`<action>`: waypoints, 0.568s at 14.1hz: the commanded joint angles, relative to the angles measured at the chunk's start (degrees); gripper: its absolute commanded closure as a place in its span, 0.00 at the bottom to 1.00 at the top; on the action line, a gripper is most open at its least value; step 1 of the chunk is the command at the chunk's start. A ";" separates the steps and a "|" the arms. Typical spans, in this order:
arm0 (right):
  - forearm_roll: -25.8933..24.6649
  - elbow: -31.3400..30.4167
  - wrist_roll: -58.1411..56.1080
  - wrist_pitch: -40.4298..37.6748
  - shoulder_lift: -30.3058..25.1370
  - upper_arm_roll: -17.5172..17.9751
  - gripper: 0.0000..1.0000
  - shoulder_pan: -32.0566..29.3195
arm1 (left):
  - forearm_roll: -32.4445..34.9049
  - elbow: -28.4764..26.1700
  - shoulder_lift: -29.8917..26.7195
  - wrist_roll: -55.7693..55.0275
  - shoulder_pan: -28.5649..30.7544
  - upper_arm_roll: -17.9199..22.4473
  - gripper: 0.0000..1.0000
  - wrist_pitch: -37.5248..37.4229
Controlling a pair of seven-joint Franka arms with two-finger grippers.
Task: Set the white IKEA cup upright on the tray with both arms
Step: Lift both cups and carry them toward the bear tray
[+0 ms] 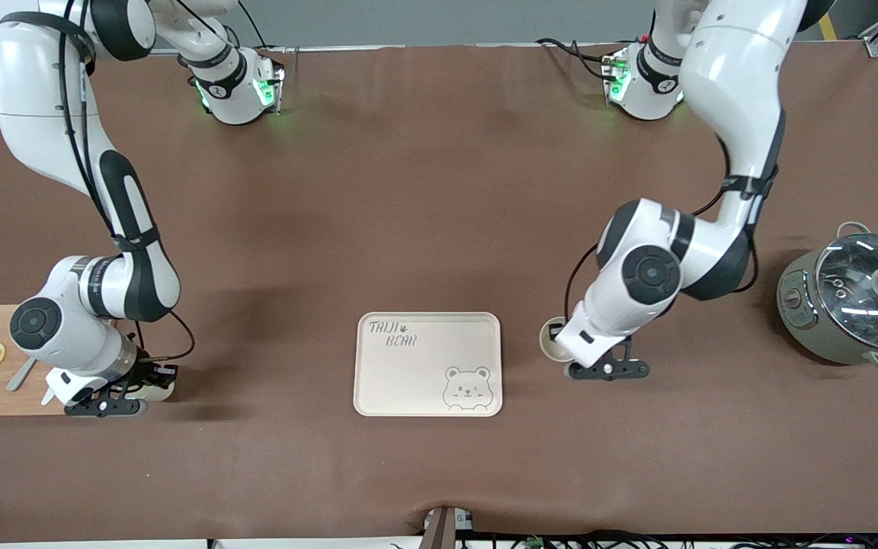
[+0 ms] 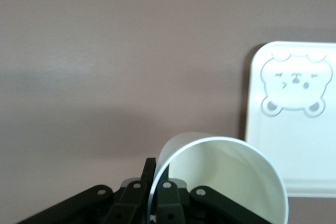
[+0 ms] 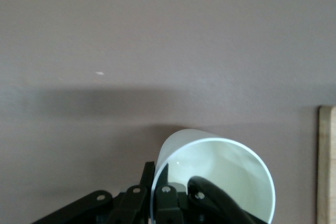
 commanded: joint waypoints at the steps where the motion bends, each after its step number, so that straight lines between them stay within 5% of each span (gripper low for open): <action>1: 0.50 0.85 0.45 -0.62 -1.51 0.14 1.00 2.53 | 0.89 7.60 6.49 -6.35 -3.26 0.59 1.00 1.63; 8: 3.04 8.83 5.17 -11.67 -2.31 4.44 1.00 6.92 | 0.80 8.06 12.12 -16.74 -9.68 0.59 1.00 18.34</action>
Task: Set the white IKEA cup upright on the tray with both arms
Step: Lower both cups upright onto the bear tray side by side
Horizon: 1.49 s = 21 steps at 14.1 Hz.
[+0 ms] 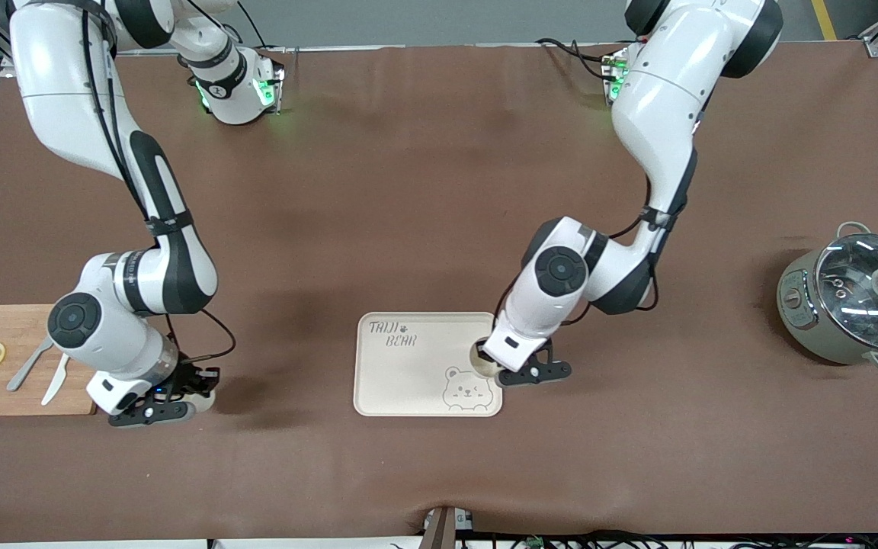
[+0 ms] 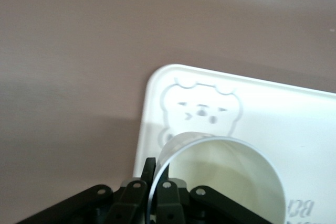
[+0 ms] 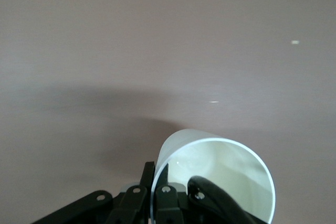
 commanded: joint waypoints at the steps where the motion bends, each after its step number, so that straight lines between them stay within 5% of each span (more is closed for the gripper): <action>1: 1.27 3.99 5.97 -5.85 -0.80 1.03 1.00 2.48 | 0.80 2.02 2.49 -3.24 -2.08 0.54 1.00 2.60; 15: 1.09 17.97 24.53 -5.78 10.97 0.68 1.00 19.79 | 1.07 0.53 4.34 -8.44 -4.82 0.63 1.00 2.25; 16: 0.83 18.07 25.15 -5.87 11.33 0.59 1.00 20.41 | 1.15 0.53 4.34 -9.13 -4.73 0.63 0.29 2.08; 17: 0.66 18.15 25.59 -5.87 11.59 0.42 1.00 20.85 | 1.33 0.53 4.43 -9.40 -4.90 0.72 0.00 2.08; 21: -0.49 19.73 27.96 -6.39 13.88 -3.35 1.00 25.16 | 1.07 0.88 1.98 -14.14 -4.29 1.60 0.00 1.64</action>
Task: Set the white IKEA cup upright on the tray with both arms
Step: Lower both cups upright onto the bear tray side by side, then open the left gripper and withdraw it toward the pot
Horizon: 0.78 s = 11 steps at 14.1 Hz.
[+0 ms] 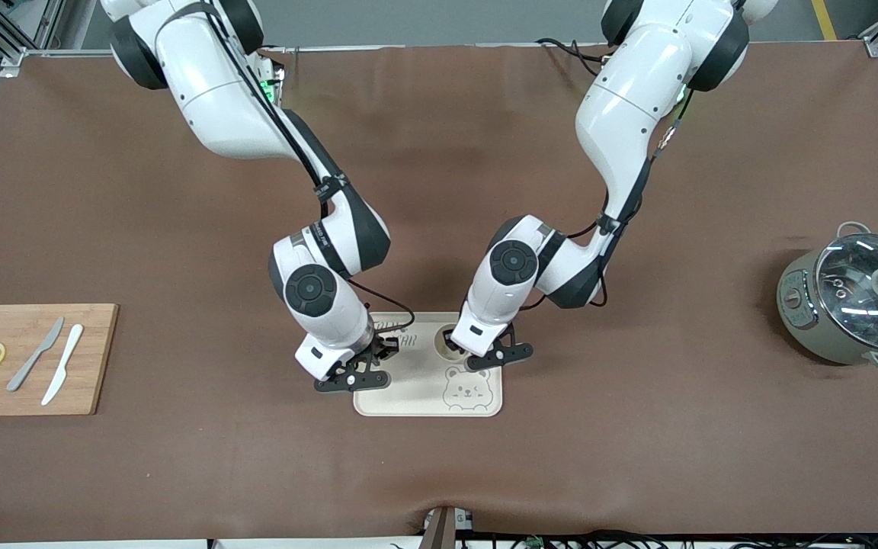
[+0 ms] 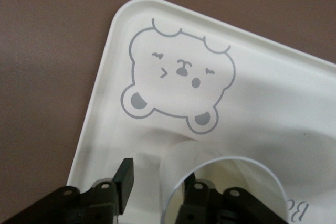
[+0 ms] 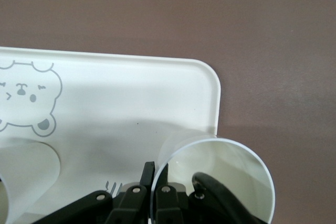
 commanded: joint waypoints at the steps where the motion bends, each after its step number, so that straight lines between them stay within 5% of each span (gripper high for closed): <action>1: -0.86 3.49 2.18 -1.27 2.47 -2.76 1.00 3.04 | 1.07 0.13 -2.79 -3.16 0.09 0.69 0.00 -1.84; 8: -0.95 3.49 4.64 -0.48 3.96 -2.85 1.00 4.54 | 1.24 0.39 -13.95 -2.20 5.17 2.01 0.00 -17.92; 10: -0.95 3.49 4.64 -0.30 3.96 -2.85 0.78 4.54 | 1.51 0.13 -16.59 4.18 8.07 2.10 0.00 -19.15; 11: -0.95 3.49 4.64 -0.22 4.05 -2.85 0.55 4.54 | 1.51 -0.04 -16.95 10.22 9.92 2.10 0.00 -20.20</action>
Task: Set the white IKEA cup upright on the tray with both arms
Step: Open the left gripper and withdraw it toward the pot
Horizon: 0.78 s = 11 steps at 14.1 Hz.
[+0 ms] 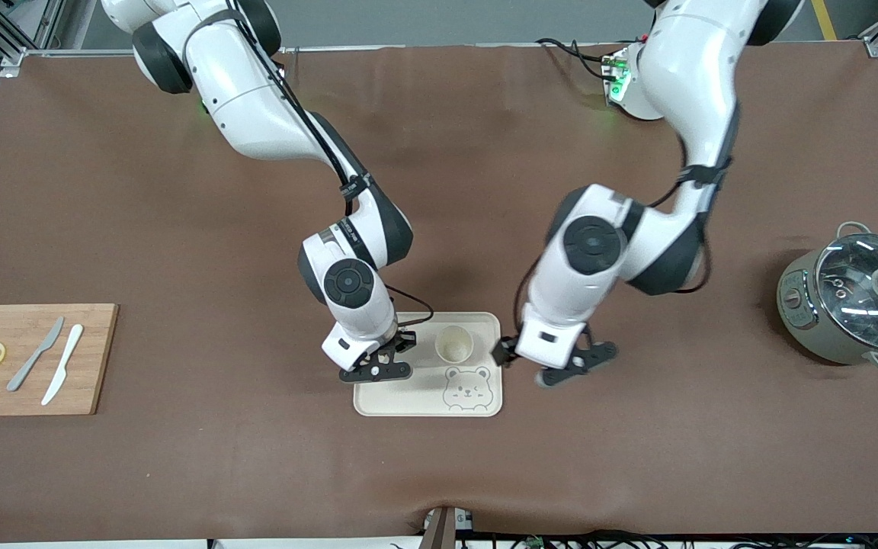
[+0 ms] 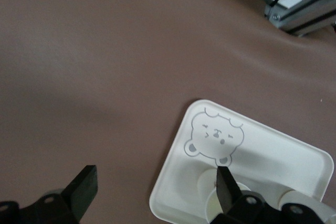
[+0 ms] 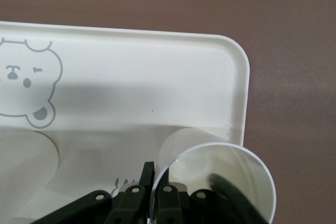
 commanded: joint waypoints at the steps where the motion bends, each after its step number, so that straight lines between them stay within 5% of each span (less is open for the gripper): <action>1: -1.22 2.19 1.33 -0.27 1.37 -0.60 0.50 0.52 | 1.26 -1.84 -2.54 12.02 4.31 -0.24 0.00 -1.69; 3: -1.49 2.19 1.33 -0.36 1.28 -0.60 0.08 0.43 | 1.26 -1.84 -3.68 19.25 9.14 -0.50 0.00 -2.04; 4: -1.49 2.28 1.33 -0.36 1.19 -0.60 0.00 0.43 | 0.82 -1.84 -4.03 23.02 11.16 -0.68 0.00 -2.65; 11: -1.22 2.28 1.33 -1.41 -1.62 -0.51 0.00 -0.54 | -2.26 -4.64 -8.25 44.06 22.43 -2.88 0.00 -7.31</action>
